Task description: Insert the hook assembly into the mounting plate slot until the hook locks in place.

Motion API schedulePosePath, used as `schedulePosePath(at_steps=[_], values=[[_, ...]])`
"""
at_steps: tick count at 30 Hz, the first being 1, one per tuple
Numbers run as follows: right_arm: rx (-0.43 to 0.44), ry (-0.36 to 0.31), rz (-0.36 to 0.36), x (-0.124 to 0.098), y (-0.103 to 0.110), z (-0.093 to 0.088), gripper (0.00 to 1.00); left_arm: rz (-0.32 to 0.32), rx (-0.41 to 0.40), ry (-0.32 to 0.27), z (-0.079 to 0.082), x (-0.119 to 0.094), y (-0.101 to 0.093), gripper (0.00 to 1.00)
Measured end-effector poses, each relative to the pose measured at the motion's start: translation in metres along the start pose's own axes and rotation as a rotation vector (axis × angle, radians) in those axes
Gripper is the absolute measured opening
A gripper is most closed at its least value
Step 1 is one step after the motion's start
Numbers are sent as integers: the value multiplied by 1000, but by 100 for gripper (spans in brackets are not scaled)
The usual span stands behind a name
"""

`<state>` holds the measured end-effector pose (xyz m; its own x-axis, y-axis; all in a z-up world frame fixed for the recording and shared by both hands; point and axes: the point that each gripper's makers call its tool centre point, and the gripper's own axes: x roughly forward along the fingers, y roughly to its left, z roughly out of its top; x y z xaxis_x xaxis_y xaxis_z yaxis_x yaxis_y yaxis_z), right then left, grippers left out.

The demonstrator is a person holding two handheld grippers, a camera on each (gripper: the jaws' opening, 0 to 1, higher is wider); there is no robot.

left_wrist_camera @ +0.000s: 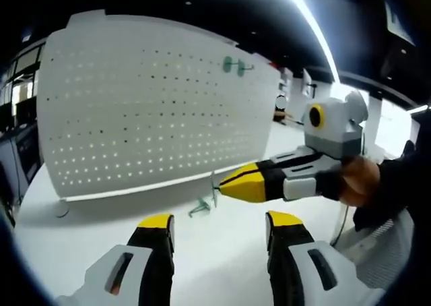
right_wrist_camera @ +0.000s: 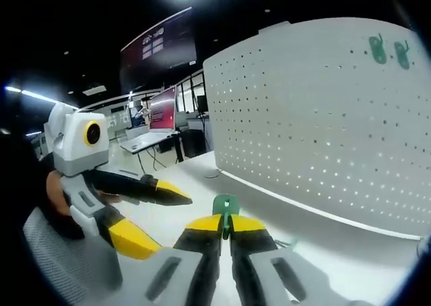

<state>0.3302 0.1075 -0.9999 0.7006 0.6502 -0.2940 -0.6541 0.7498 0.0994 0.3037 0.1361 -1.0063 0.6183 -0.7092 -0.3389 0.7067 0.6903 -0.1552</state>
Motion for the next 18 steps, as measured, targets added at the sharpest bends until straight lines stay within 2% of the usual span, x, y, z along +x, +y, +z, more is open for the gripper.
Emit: schedulePosePath(at_steps=[7,18], values=[[-14,-18,-49,-9,-13,8,1,-12,4,0,0,0,-4,54],[17,-76,-229,-47,-69,29,1,-38,10,-5,2,0,-10,53]])
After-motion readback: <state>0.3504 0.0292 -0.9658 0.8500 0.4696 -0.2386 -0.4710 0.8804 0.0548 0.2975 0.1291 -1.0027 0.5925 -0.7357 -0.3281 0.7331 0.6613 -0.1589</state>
